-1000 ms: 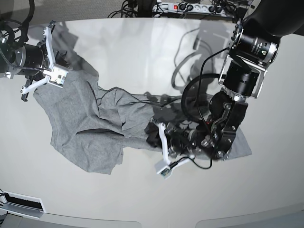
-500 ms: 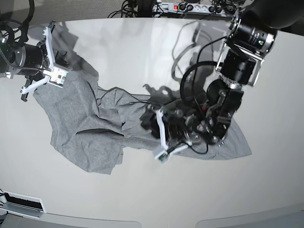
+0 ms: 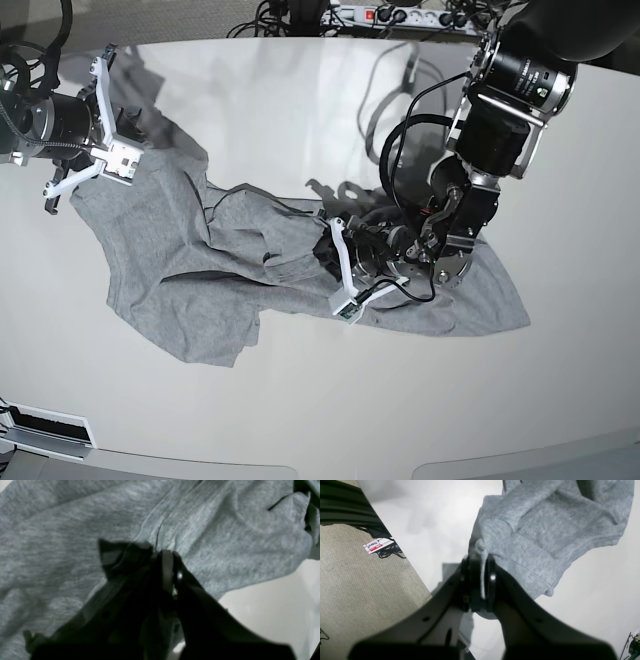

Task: Layout the t-shirt on the table in an organized manner, then fold the t-shirt properly
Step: 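Reach the left gripper into the shirt middle and grasp the fabric, then pull the grasped fabric with the left gripper away from the right gripper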

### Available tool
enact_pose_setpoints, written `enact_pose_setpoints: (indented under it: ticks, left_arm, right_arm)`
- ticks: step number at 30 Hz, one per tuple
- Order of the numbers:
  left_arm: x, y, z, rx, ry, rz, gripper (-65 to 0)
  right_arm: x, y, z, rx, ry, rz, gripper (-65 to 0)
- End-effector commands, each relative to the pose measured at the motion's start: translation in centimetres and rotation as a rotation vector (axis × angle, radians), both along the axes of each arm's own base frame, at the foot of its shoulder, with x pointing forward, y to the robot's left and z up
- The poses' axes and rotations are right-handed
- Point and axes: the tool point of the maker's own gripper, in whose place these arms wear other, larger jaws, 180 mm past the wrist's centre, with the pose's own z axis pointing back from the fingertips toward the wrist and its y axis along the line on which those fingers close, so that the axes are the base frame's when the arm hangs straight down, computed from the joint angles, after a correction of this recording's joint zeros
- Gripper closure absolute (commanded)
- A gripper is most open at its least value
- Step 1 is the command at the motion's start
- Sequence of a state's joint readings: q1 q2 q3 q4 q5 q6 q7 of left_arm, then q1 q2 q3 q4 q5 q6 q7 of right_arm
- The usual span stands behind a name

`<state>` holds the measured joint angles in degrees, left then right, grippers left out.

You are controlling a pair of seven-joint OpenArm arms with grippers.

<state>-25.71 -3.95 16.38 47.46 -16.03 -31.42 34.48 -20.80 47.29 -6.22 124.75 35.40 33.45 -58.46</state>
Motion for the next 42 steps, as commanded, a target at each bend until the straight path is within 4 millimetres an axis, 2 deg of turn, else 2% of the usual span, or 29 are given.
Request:
enact_pose_setpoints:
  ticks: [1, 5, 11, 14, 19, 23, 26, 32, 36, 38, 42]
  left_arm:
    - [1.8, -0.4, 1.6, -0.017, -0.043, 0.016, 0.0]
    - [1.9, -0.5, 2.7, 0.015, -0.018, -0.014, 0.0]
    - [1.4, -3.1, 8.4, -0.020, -0.106, -0.190, 0.0]
    - [1.4, -3.9, 11.0, -0.016, -0.188, -0.253, 0.0]
    - [2.1, -3.2, 14.5, -0.001, -0.318, -0.273, 0.0]
    - [1.7, -1.2, 15.6, 0.048, -0.328, -0.293, 0.0]
    - [1.2, 1.1, 16.0, 0.075, -0.311, -0.301, 0.0]
    - [0.8, 6.7, 15.3, 0.153, -0.263, -0.273, 0.0]
    - [0.6, 10.3, 15.1, 0.197, -0.215, -0.228, 0.0]
    - [0.2, 11.1, 15.3, 0.170, -0.178, -0.203, 0.0]
    - [-1.6, 12.8, 15.2, 0.150, -0.112, -0.234, 0.0]
  right_arm:
    - [0.6, -0.1, 0.7, 0.002, -0.029, 0.004, 0.0]
    - [0.6, -0.1, 0.7, 0.001, -0.030, 0.005, 0.0]
    - [0.7, -0.2, 0.7, -0.005, -0.033, 0.005, 0.0]
    - [1.2, -1.0, 0.7, -0.047, -0.059, -0.002, 0.0]
    - [3.5, -2.9, 1.3, -0.123, -0.171, -0.105, 0.0]
    - [5.7, -5.6, 2.5, -0.227, -0.304, -0.226, 0.0]
    - [6.7, -7.3, 3.4, -0.297, -0.382, -0.287, 0.0]
    - [6.6, -7.3, 3.4, -0.310, -0.380, -0.266, 0.0]
    - [7.5, -8.7, 4.5, -0.355, -0.456, -0.340, 0.0]
    - [7.4, -8.5, 4.3, -0.334, -0.443, -0.349, 0.0]
    - [5.3, -5.5, 2.2, -0.242, -0.291, -0.187, 0.0]
